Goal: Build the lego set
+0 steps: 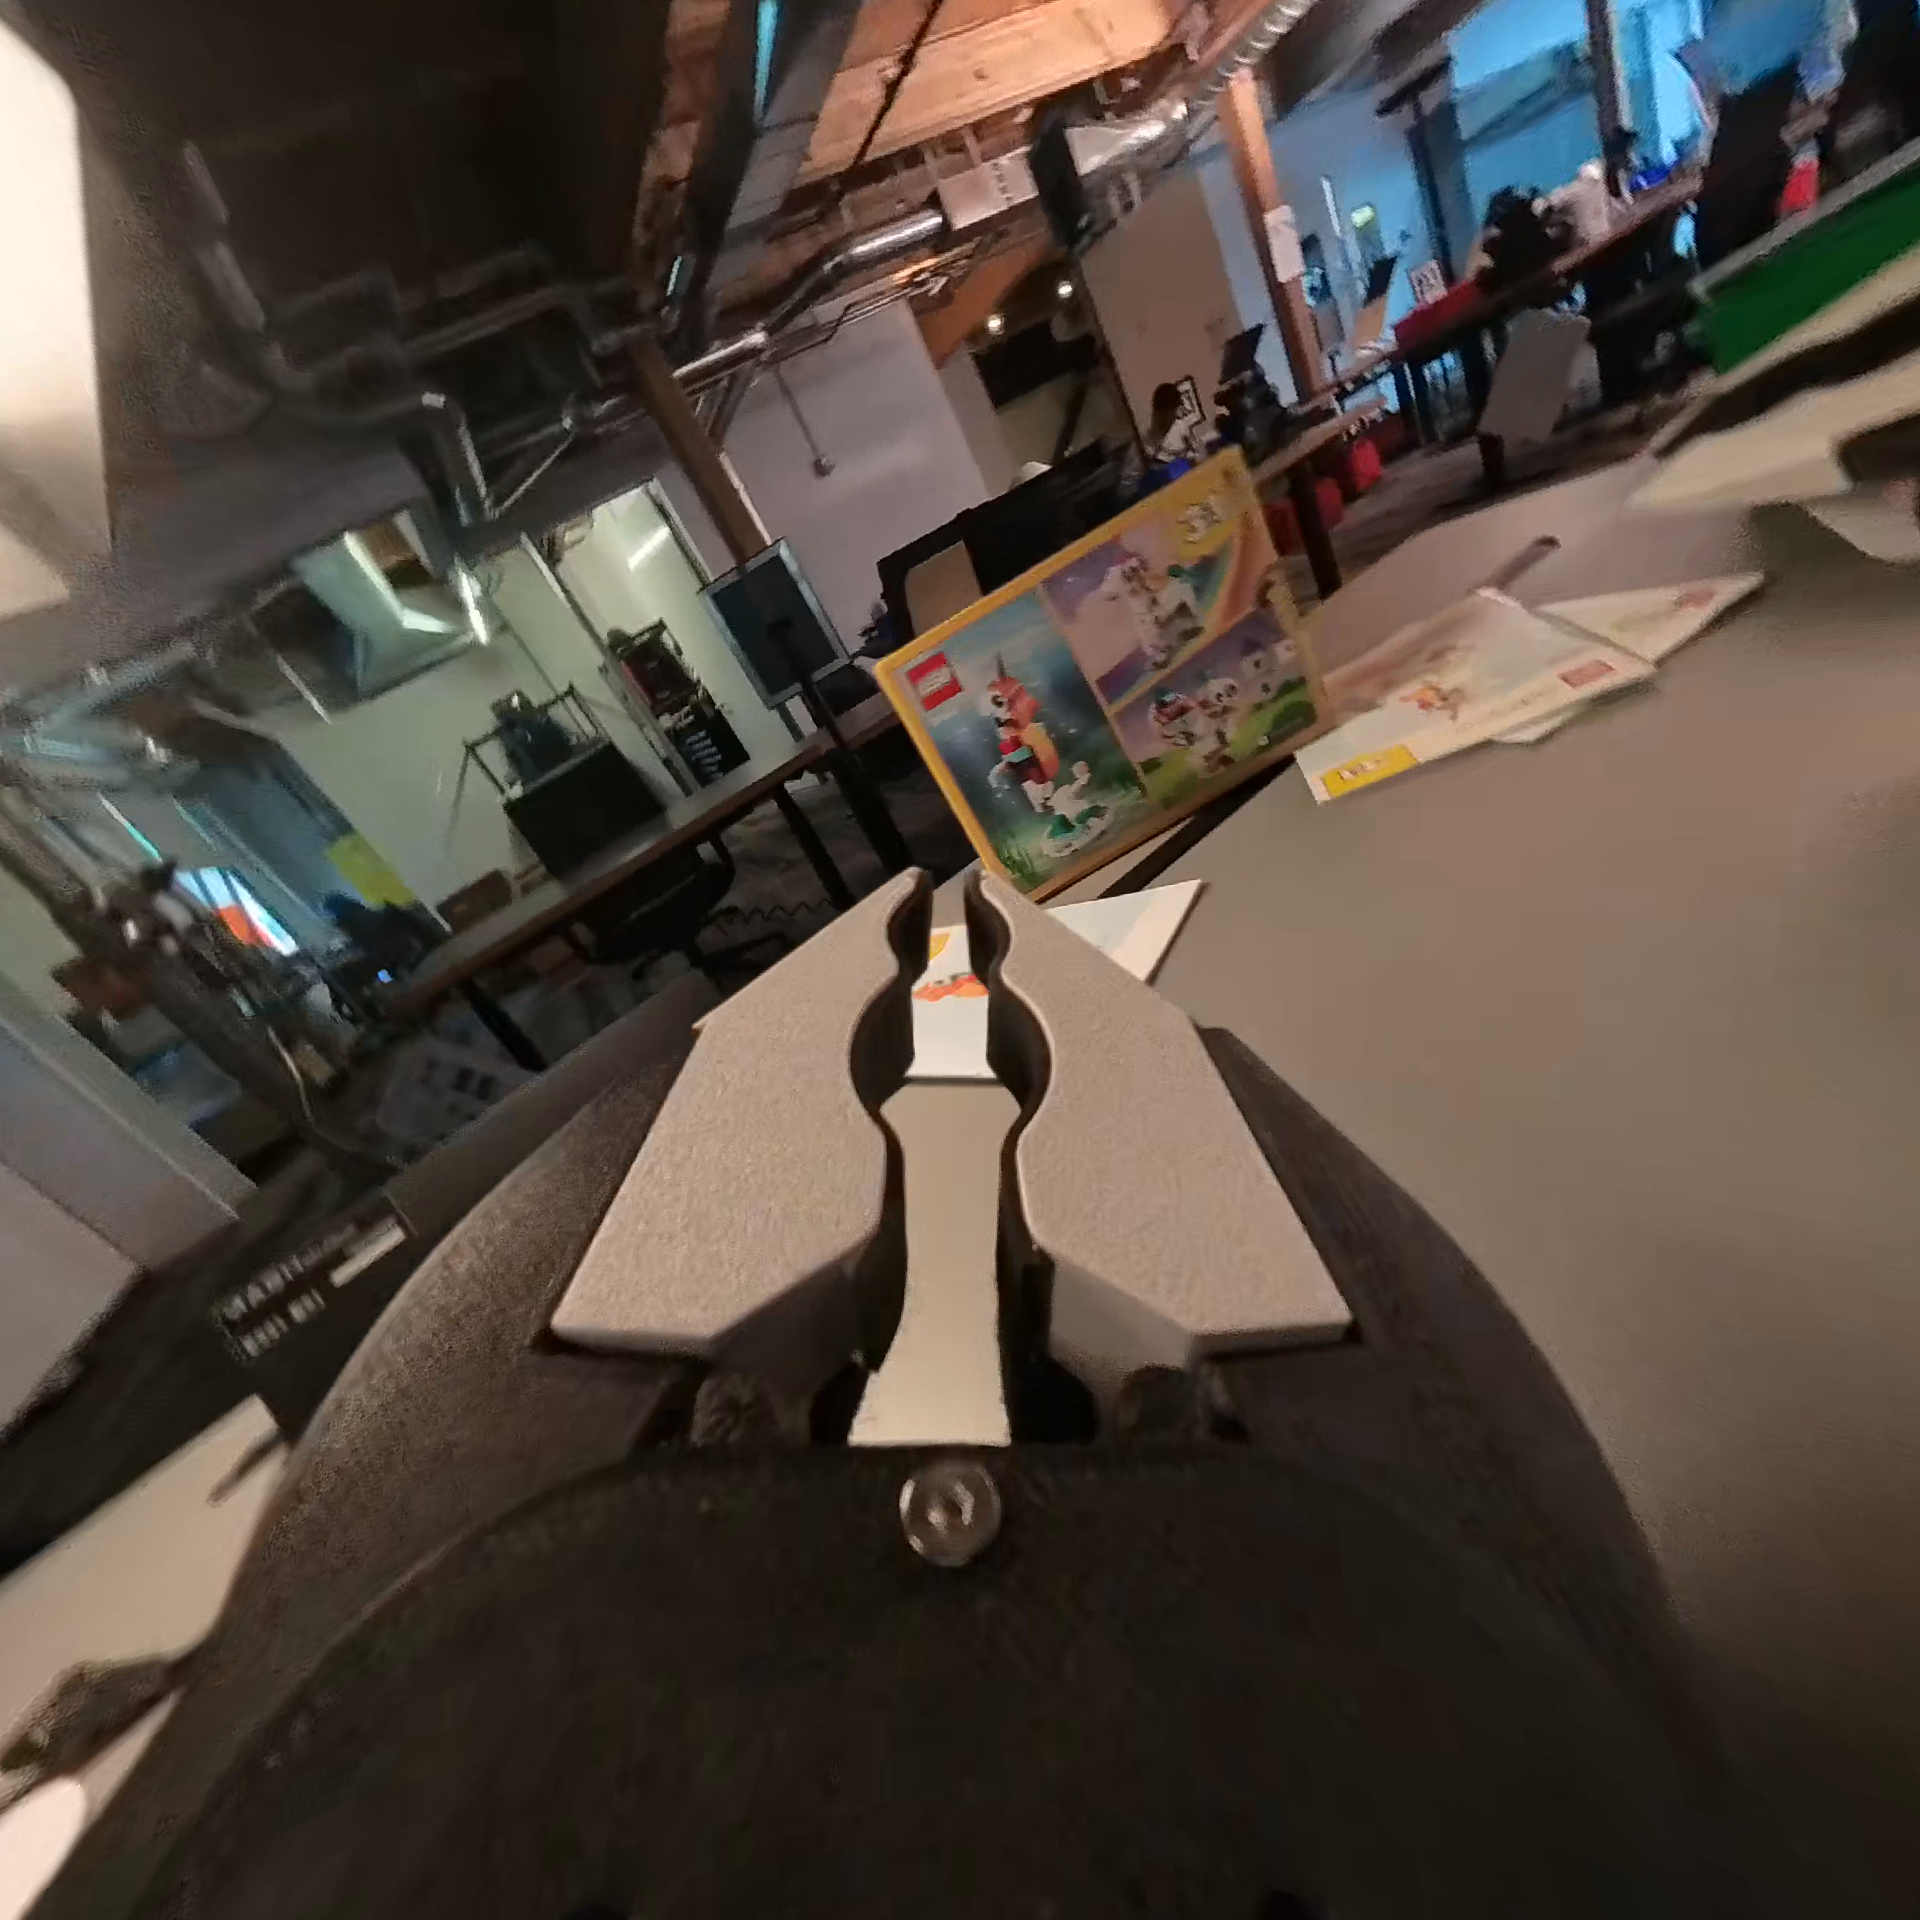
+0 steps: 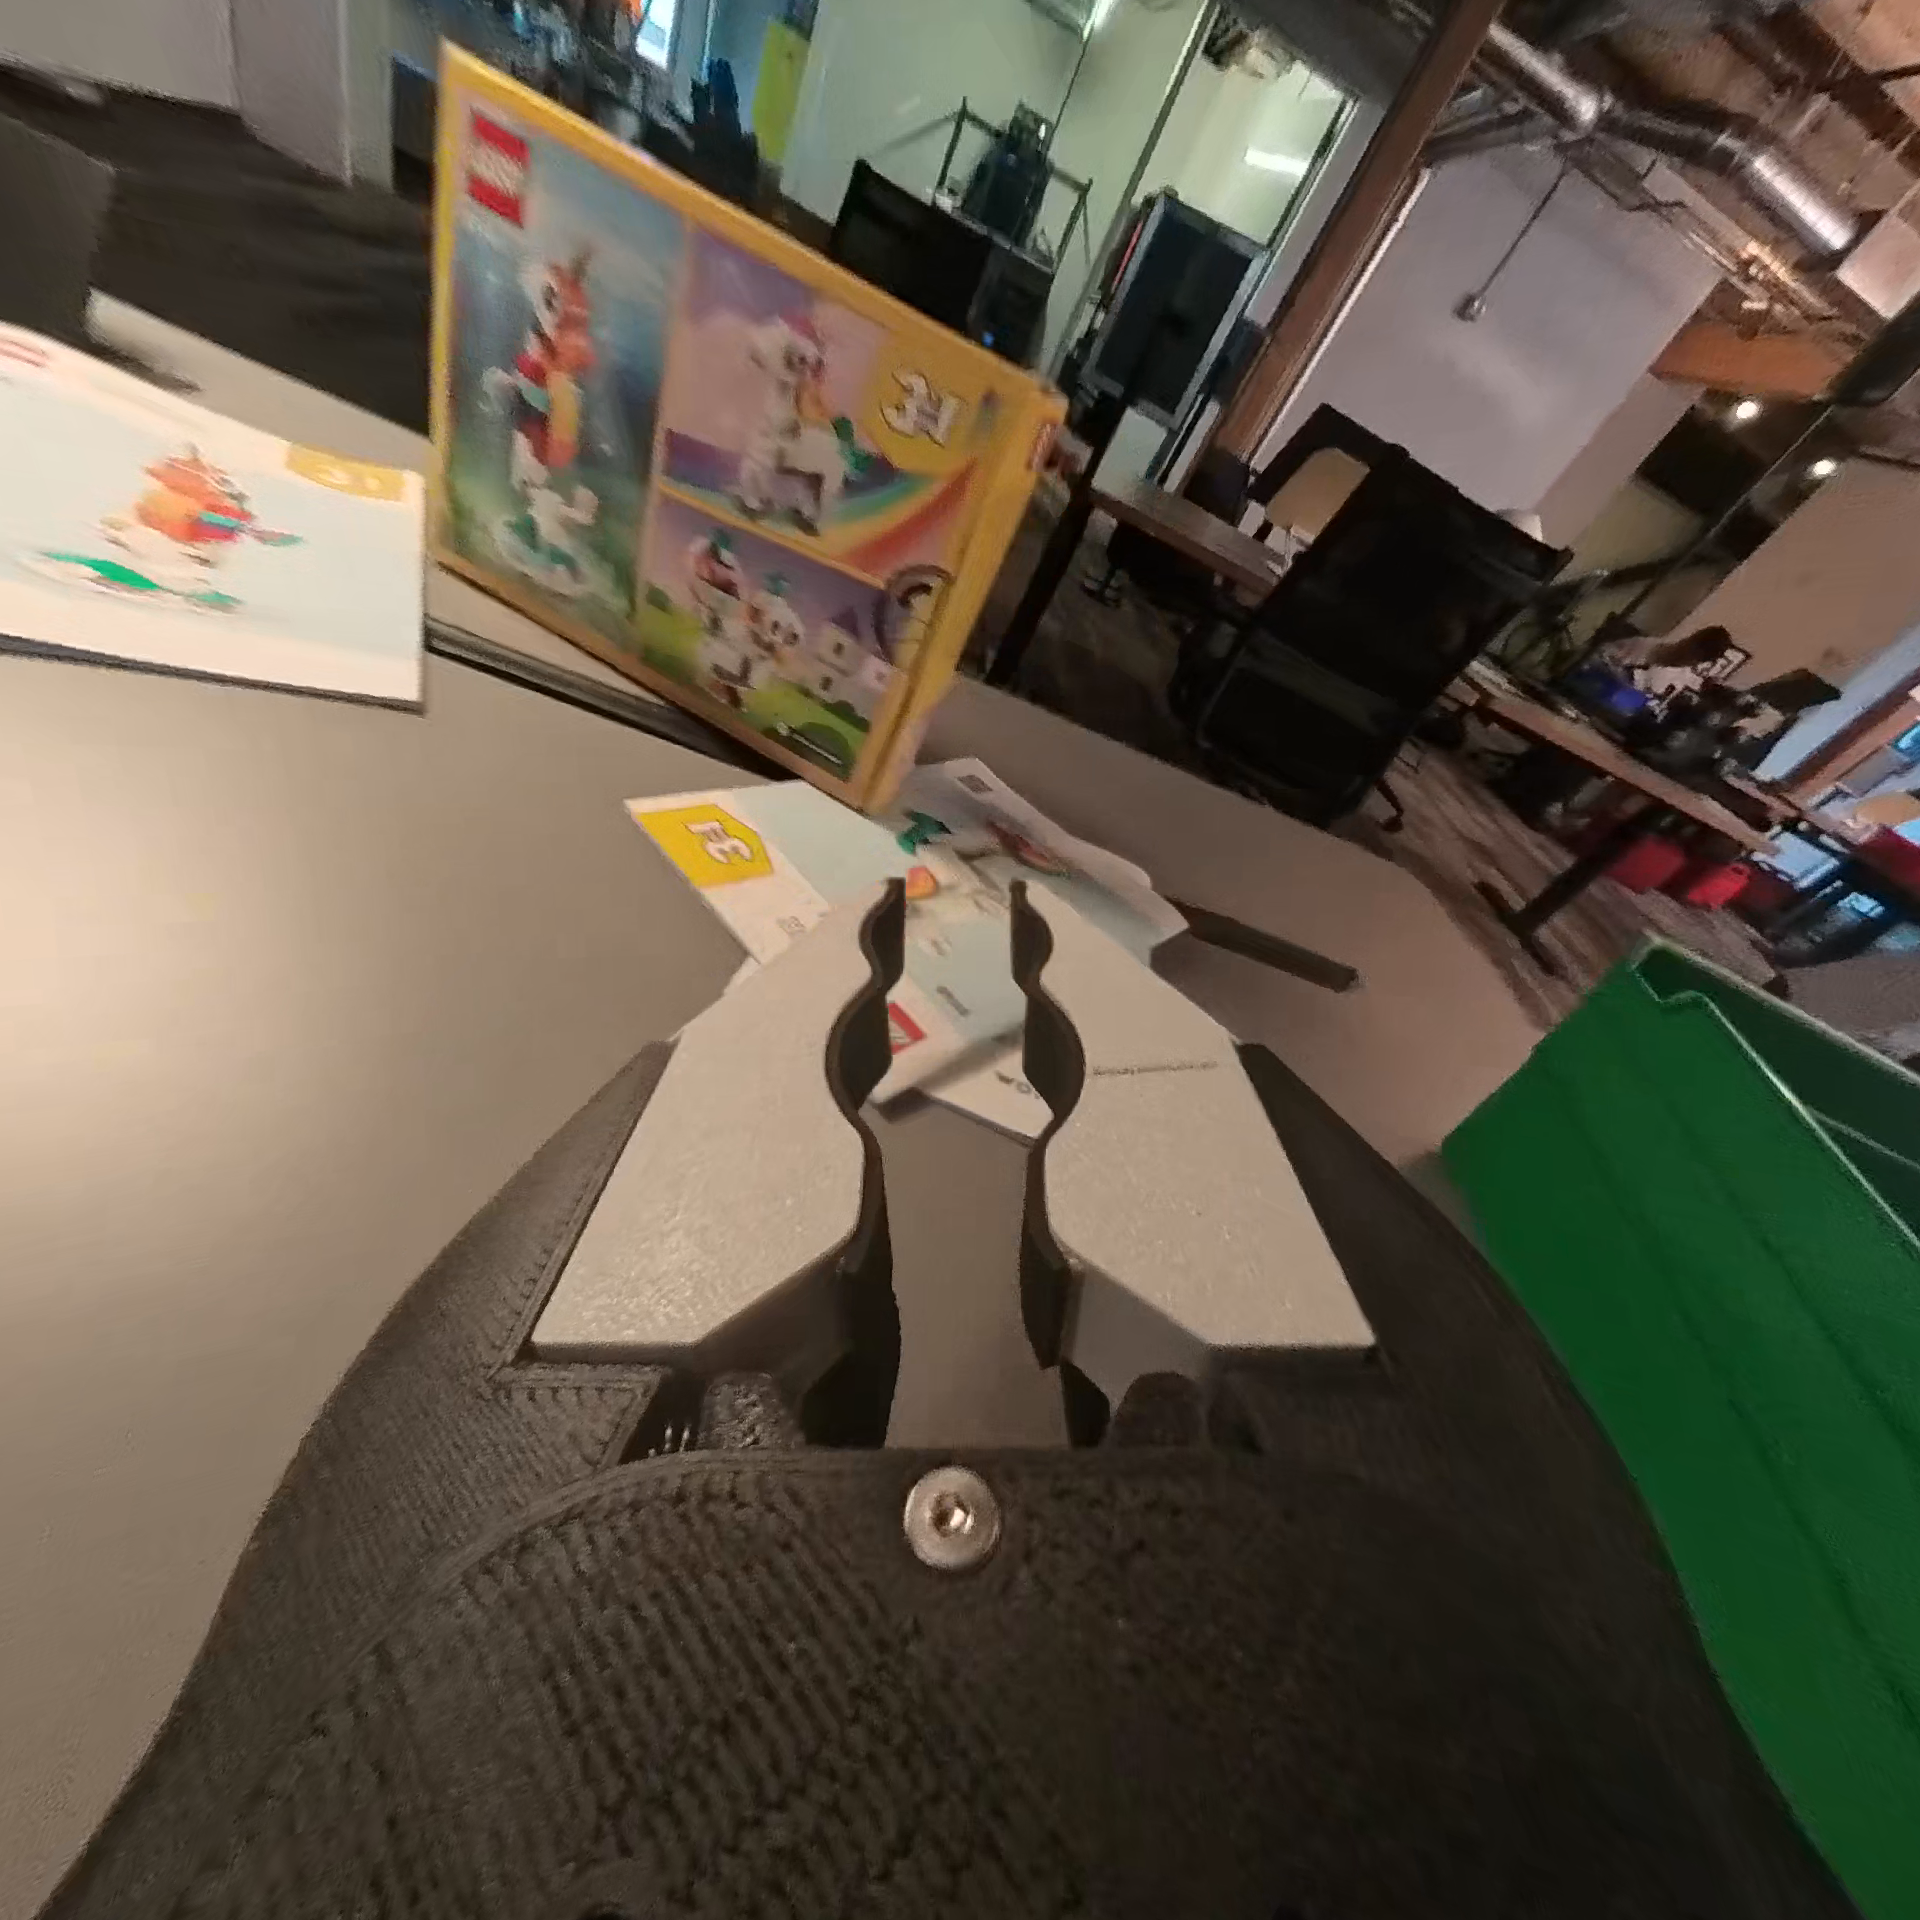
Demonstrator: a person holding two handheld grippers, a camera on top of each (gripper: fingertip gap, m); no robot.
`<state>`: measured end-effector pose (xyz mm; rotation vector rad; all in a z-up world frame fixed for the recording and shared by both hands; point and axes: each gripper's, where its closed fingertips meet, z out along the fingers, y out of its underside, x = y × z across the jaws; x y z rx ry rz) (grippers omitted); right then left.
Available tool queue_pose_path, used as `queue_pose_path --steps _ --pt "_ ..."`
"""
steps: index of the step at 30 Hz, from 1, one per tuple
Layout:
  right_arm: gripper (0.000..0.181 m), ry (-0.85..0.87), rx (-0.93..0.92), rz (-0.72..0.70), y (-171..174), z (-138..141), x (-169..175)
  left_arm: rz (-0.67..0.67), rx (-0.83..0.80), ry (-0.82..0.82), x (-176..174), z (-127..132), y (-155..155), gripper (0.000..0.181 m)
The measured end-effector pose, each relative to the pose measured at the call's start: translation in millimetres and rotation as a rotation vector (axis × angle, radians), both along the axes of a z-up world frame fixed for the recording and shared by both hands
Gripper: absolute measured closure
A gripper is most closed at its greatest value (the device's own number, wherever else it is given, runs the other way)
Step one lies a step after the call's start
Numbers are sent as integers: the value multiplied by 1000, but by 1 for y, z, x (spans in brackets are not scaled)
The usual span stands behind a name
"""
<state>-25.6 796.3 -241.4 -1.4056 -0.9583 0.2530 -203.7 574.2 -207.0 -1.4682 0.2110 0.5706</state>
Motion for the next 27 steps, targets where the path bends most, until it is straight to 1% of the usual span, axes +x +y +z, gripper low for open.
queue_pose_path --steps 3,5,6,8,9,10,12,14,16,18,21,23,25,27 --pt "159 -50 -91 -3 23 -13 -3 -9 -29 157 15 -5 5 178" --pt "147 -76 -238 -16 36 -28 -4 -25 -42 217 23 -9 8 180" --pt "144 -66 -340 -41 43 -37 -2 -34 -47 233 27 -10 9 180" --pt "137 32 -631 -50 46 -53 -4 -44 -48 247 31 -11 10 180" --pt "134 111 -777 -22 43 -57 -7 -45 -49 247 31 -11 11 181" --pt "133 201 -896 8 42 -55 -10 -46 -50 247 31 -12 11 181" --pt "134 344 -1048 48 44 -48 -12 -43 -50 244 30 -12 12 181" --pt "132 358 -1145 49 44 -52 -10 -37 -48 241 29 -12 11 181" --pt "132 317 -1194 30 44 -60 -7 -33 -45 237 27 -11 10 181" --pt "132 325 -1252 33 45 -59 -9 -31 -41 235 27 -10 10 181" --pt "132 300 -1347 47 44 -58 -17 -30 -42 237 27 -10 11 181" --pt "132 296 -1417 81 37 -57 -28 -30 -42 240 28 -11 11 181" --pt "139 314 -1473 96 32 -58 -37 -31 -40 244 29 -10 10 181" --pt "148 430 -1505 145 32 -48 -49 -32 -38 239 29 -10 10 181"
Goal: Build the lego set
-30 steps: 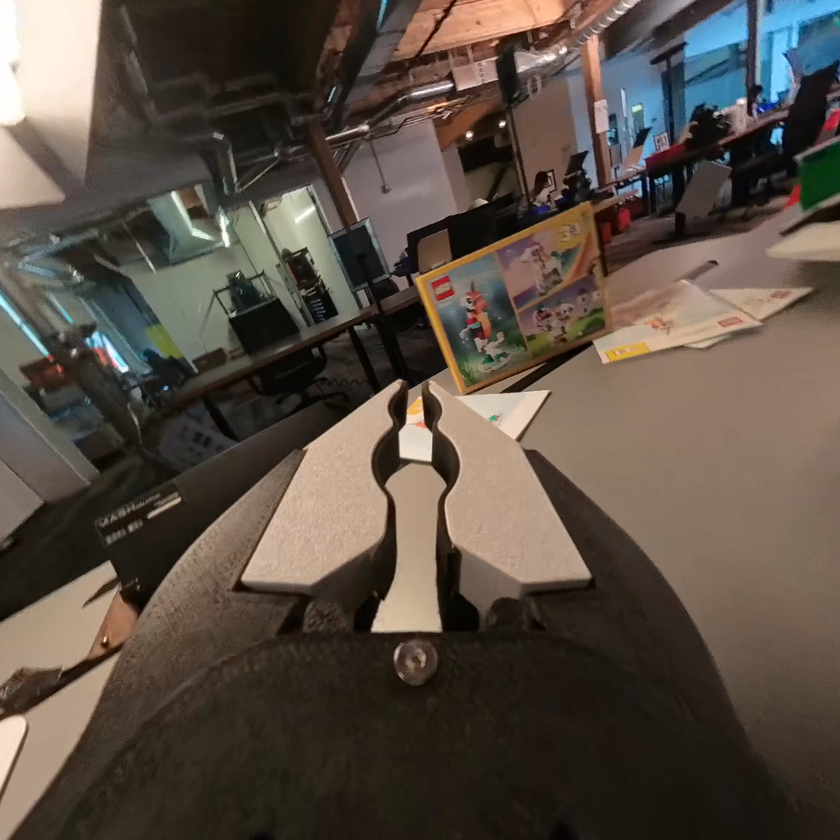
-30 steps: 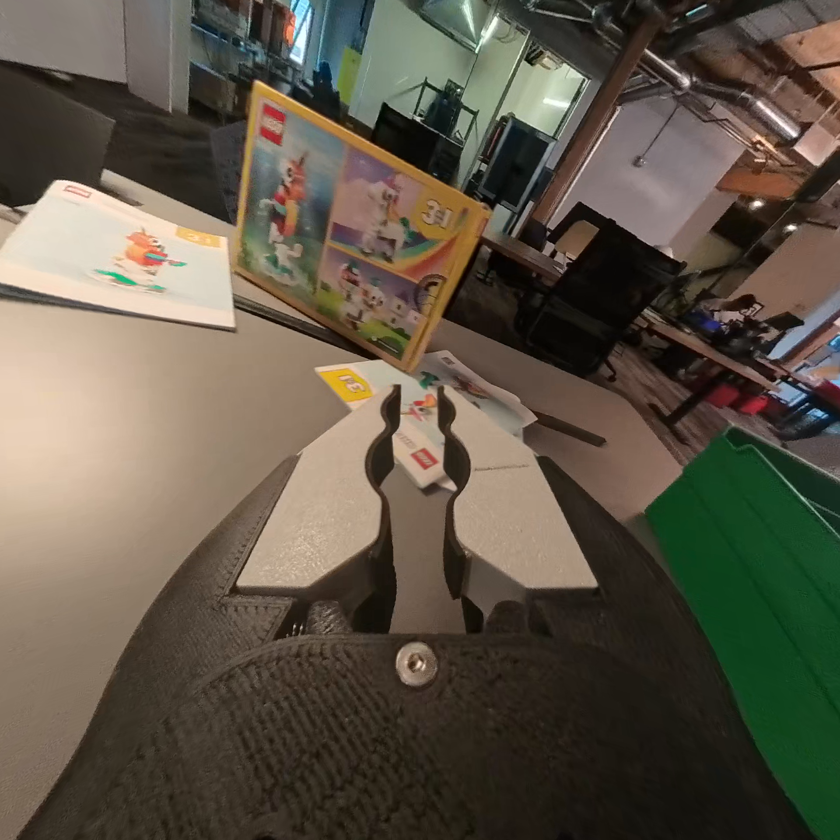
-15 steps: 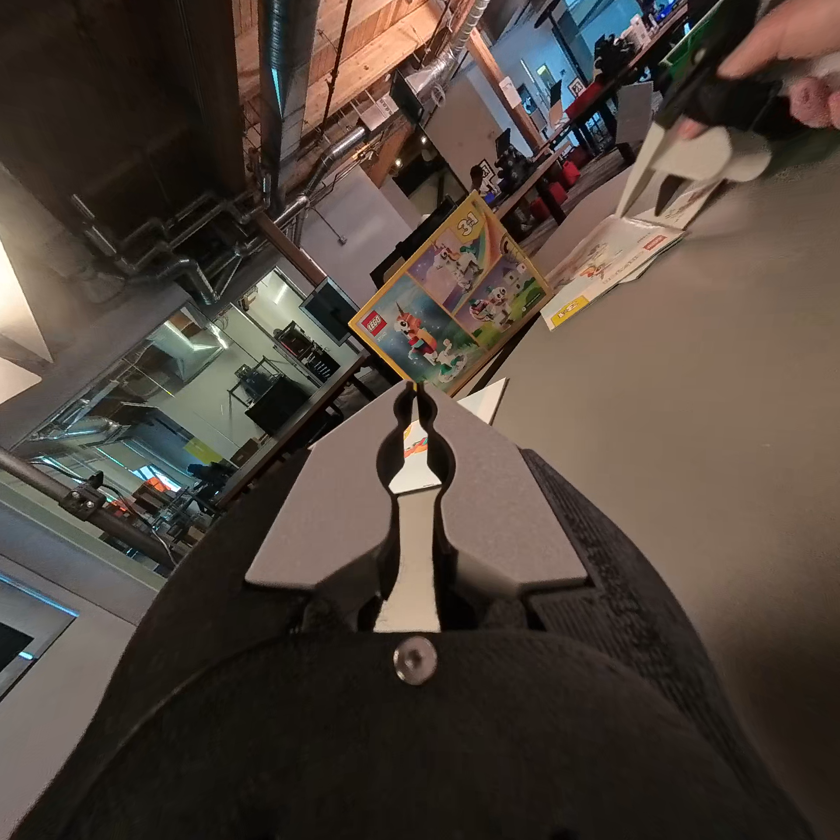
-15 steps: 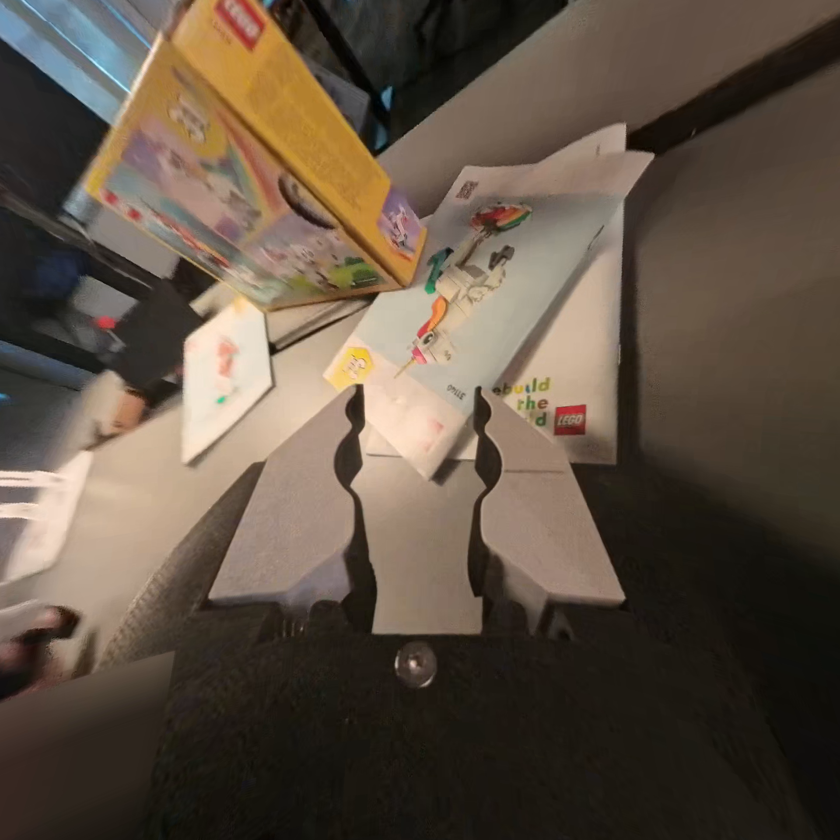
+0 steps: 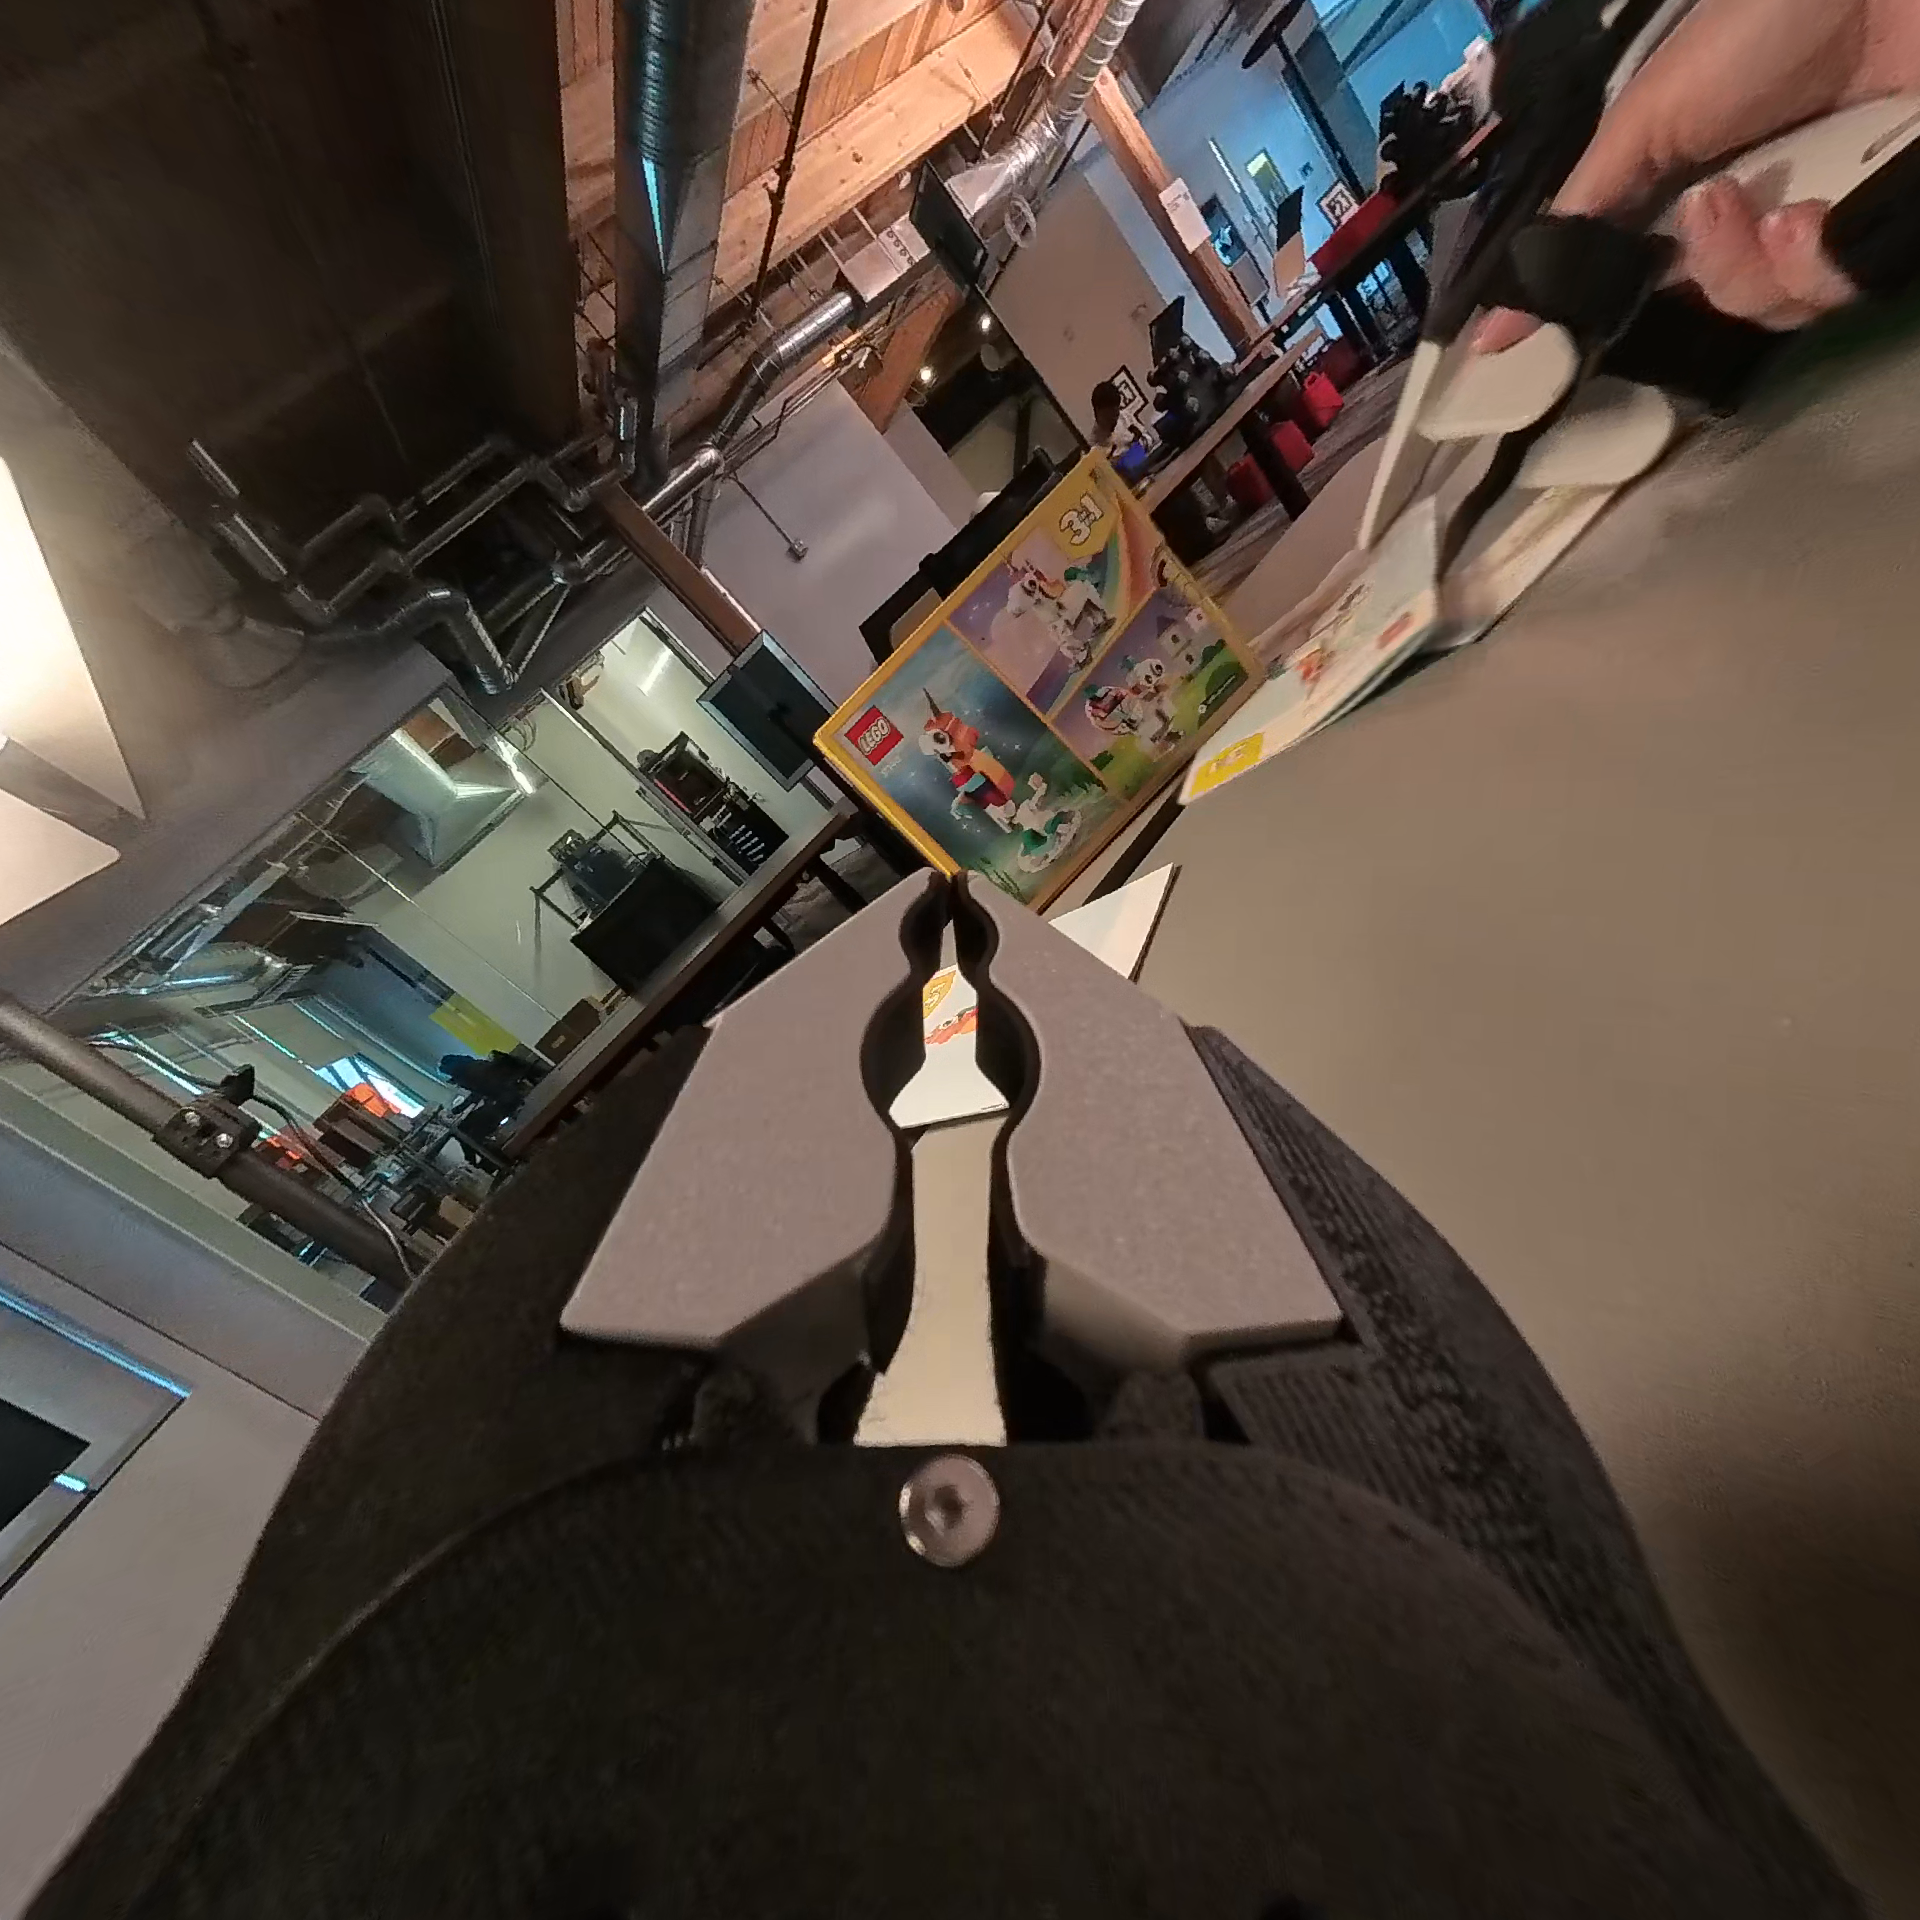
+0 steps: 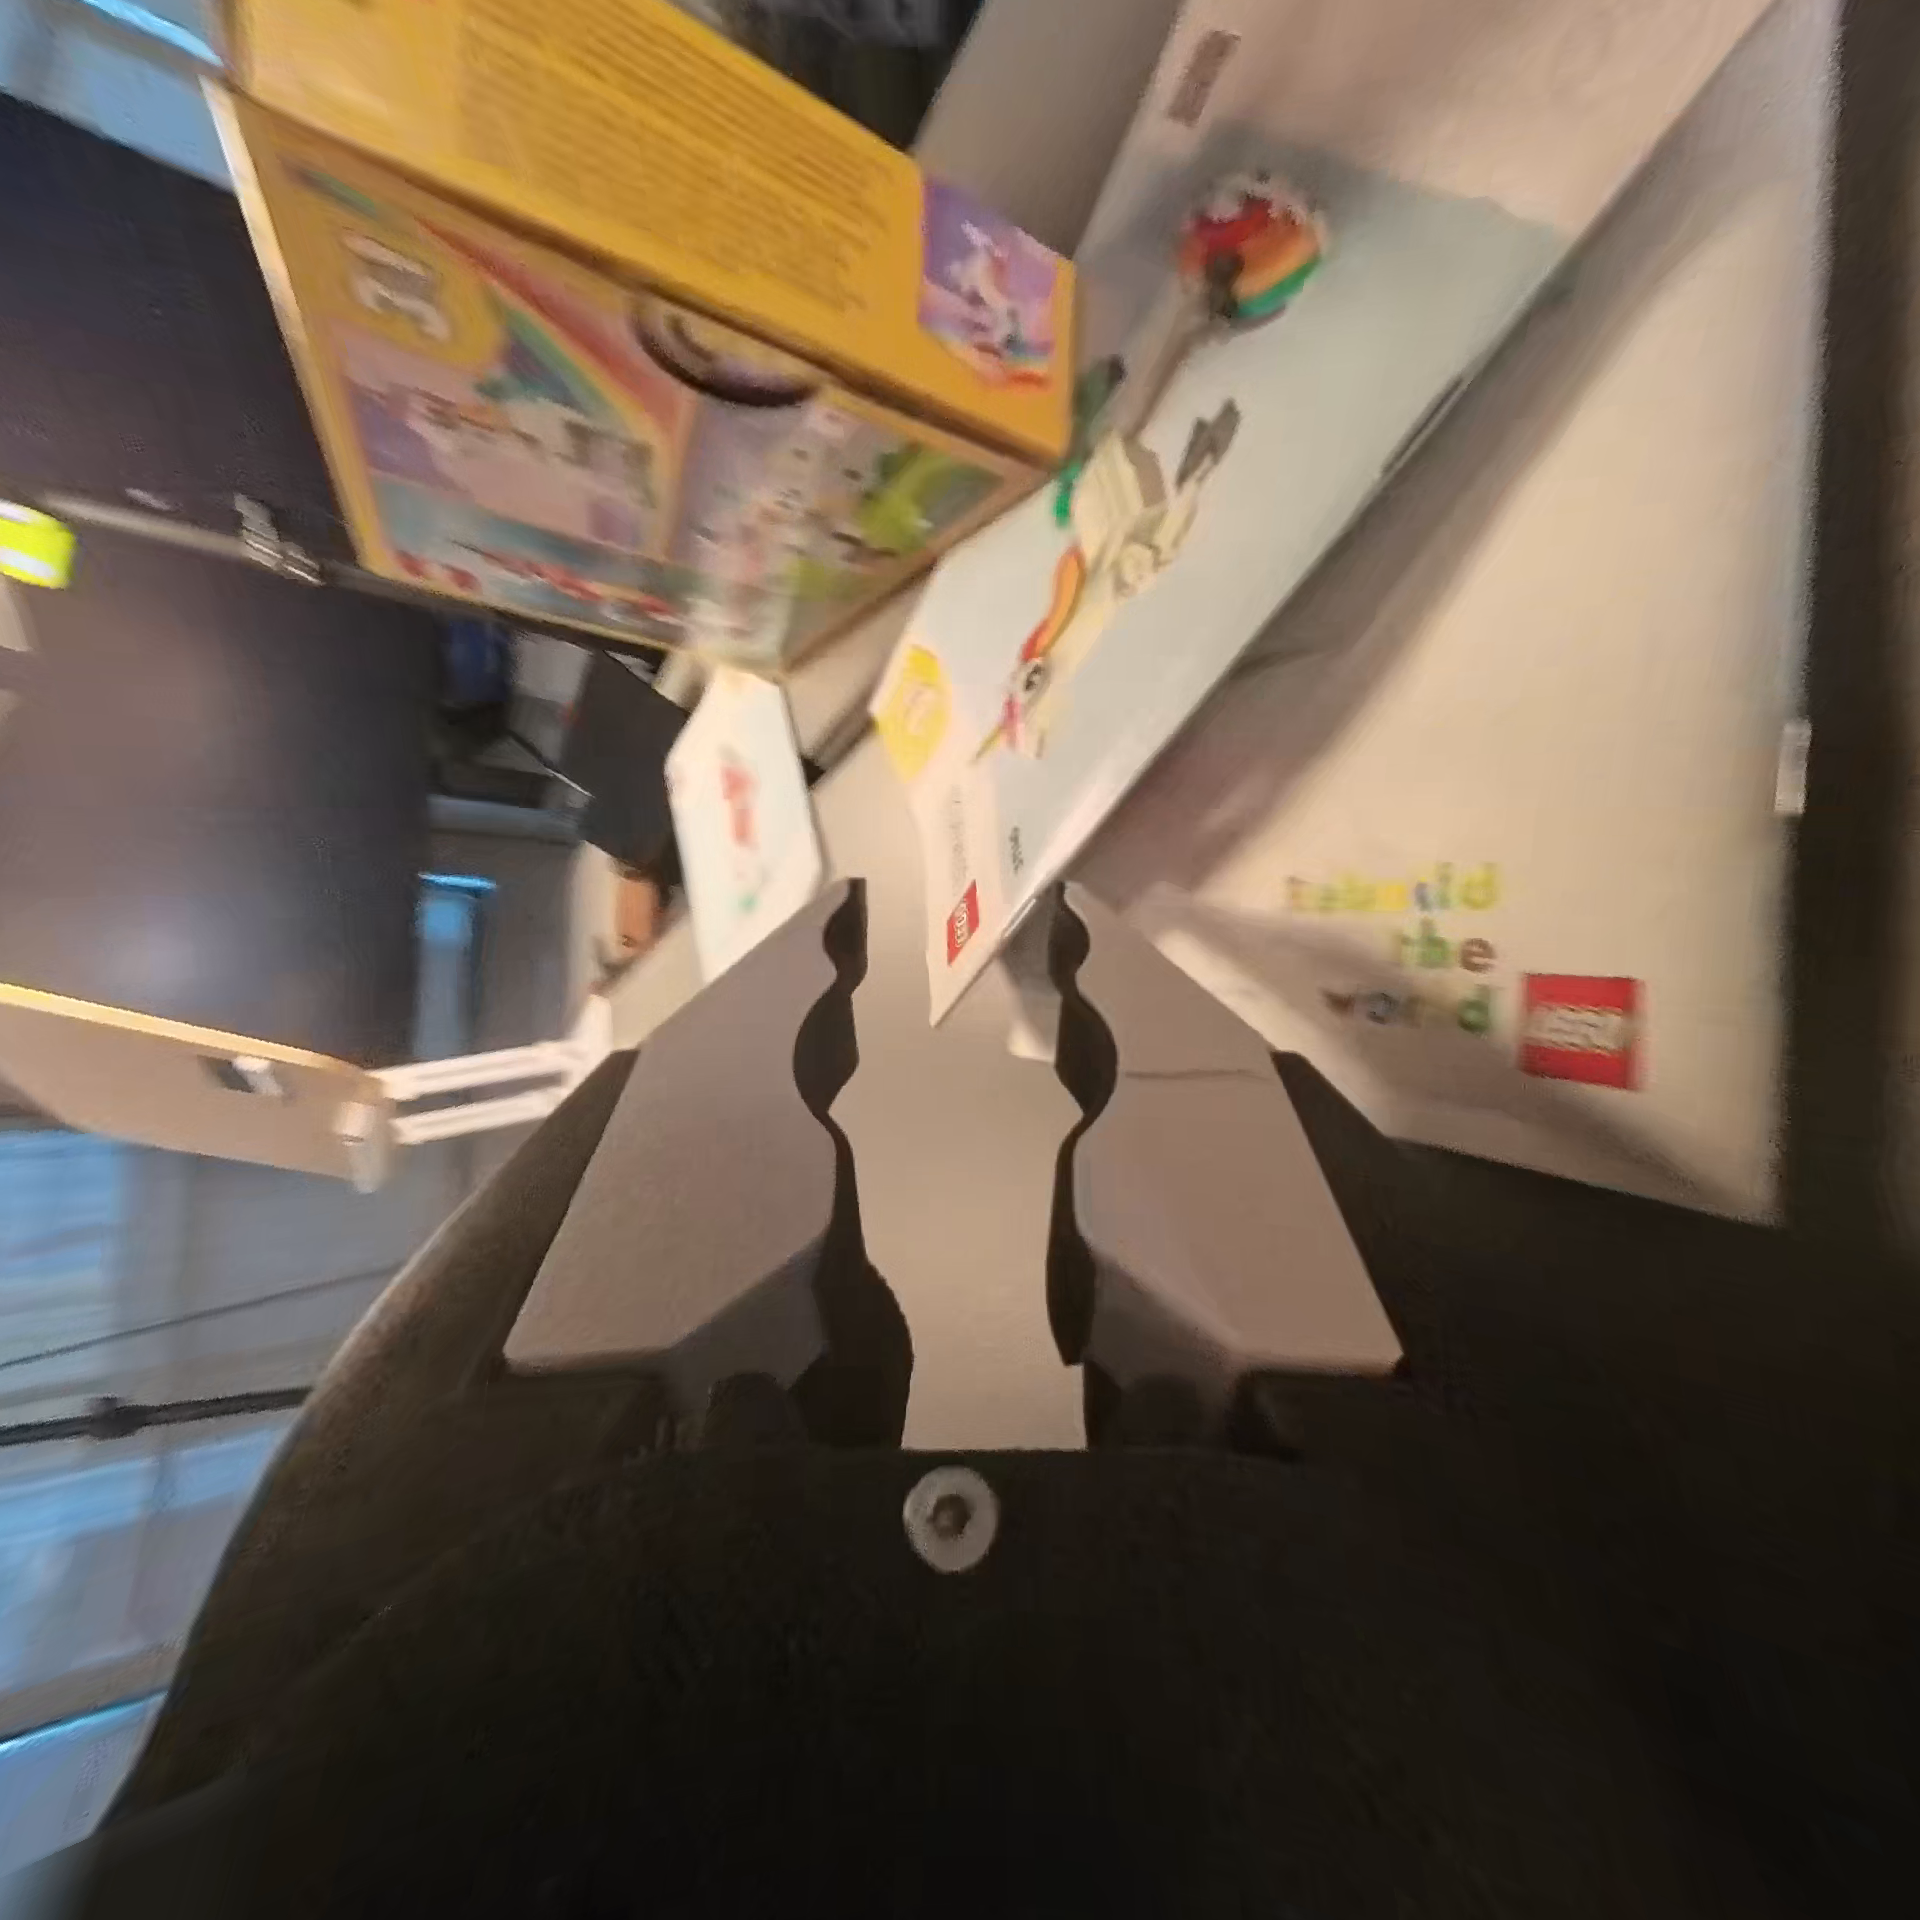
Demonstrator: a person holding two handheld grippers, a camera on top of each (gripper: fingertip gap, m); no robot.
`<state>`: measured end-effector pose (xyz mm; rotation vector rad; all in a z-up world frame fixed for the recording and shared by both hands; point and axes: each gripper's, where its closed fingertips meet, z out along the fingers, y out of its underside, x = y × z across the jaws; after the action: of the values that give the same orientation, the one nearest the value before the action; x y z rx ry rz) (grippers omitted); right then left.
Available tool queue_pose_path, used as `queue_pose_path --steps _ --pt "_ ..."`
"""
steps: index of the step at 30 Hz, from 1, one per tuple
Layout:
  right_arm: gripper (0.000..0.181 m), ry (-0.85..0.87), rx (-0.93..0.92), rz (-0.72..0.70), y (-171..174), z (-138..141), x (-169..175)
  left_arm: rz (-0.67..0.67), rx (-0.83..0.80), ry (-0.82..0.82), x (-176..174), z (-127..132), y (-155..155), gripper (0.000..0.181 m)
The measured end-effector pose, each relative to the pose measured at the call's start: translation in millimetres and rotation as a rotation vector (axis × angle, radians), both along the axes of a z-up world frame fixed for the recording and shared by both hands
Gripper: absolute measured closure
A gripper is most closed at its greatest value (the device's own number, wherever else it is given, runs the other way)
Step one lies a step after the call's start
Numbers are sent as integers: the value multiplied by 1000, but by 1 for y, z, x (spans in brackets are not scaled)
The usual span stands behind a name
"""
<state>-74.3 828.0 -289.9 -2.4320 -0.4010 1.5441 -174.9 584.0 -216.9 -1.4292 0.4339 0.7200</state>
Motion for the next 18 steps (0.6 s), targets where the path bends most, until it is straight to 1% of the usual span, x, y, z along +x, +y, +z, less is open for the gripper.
queue_pose_path --steps 2,3,5,6,8,9,10,12,14,18 --pt "152 126 -43 -43 2 12 -10 2 0 -3 -1 0 0 181" --pt "150 128 -50 -66 4 10 -12 3 0 -4 -1 0 -1 181" --pt "146 25 -22 -96 9 -7 -12 2 2 -5 -1 0 -1 181" --pt "147 -3 -12 -109 12 -11 -13 2 1 -6 -1 0 -1 181" --pt "146 -1 -5 -149 18 -10 -16 1 -1 -4 -1 0 -1 181" --pt "149 -27 2 -160 20 -13 -16 1 0 -3 -1 0 0 181" --pt "156 -52 13 -166 22 -17 -16 0 -1 -2 0 0 0 181" --pt "163 -78 27 -186 26 -20 -16 -1 -3 2 0 0 0 181" --pt "177 -126 54 -200 29 -26 -15 -4 -6 4 1 -1 0 181" --pt "180 -145 97 -213 30 -26 -13 -4 -8 13 1 -1 0 181"
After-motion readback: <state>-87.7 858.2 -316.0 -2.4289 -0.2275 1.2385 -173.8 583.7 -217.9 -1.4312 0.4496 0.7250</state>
